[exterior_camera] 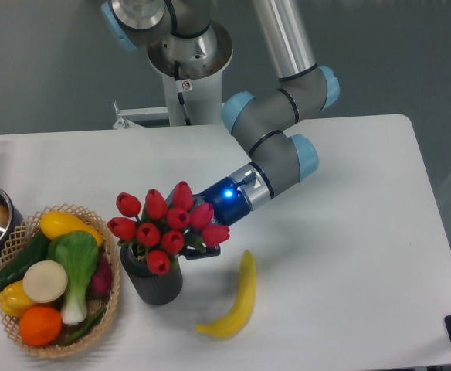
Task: Insert the flowers into the vase
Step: 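Push the tulips further down into the vase with the gripper, then open the gripper to release the tulip stems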
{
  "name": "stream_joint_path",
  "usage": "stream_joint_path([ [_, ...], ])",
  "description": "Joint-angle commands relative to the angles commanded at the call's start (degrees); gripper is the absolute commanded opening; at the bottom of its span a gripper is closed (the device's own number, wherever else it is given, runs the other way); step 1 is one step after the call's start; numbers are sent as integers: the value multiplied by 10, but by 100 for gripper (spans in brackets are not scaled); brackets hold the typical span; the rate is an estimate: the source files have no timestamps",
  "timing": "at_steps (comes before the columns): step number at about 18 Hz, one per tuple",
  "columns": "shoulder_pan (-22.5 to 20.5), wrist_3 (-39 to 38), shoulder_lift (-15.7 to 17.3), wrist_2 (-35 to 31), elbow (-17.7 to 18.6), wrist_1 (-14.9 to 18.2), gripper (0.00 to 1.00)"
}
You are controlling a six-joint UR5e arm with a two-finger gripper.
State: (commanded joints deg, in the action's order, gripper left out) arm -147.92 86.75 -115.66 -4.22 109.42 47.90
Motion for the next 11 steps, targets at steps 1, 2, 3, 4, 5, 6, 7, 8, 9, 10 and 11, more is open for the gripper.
stream_joint_path([
  [1, 0, 0, 0, 0, -2, 0, 54],
  [2, 0, 0, 0, 0, -2, 0, 60],
  [3, 0, 0, 1, 0, -2, 0, 61],
  [4, 0, 0, 1, 0, -2, 0, 64],
  [5, 1, 0, 1, -1, -3, 0, 67],
  [6, 1, 1, 1, -1, -3, 0, 68],
  [7, 1, 3, 1, -1, -3, 1, 68],
  [8, 1, 6, 1, -1, -2, 1, 70],
  [9, 1, 9, 1, -1, -2, 1, 72],
  [10, 1, 11, 1, -1, -2, 1, 72],
  [11, 1, 13, 1, -1, 0, 1, 72],
])
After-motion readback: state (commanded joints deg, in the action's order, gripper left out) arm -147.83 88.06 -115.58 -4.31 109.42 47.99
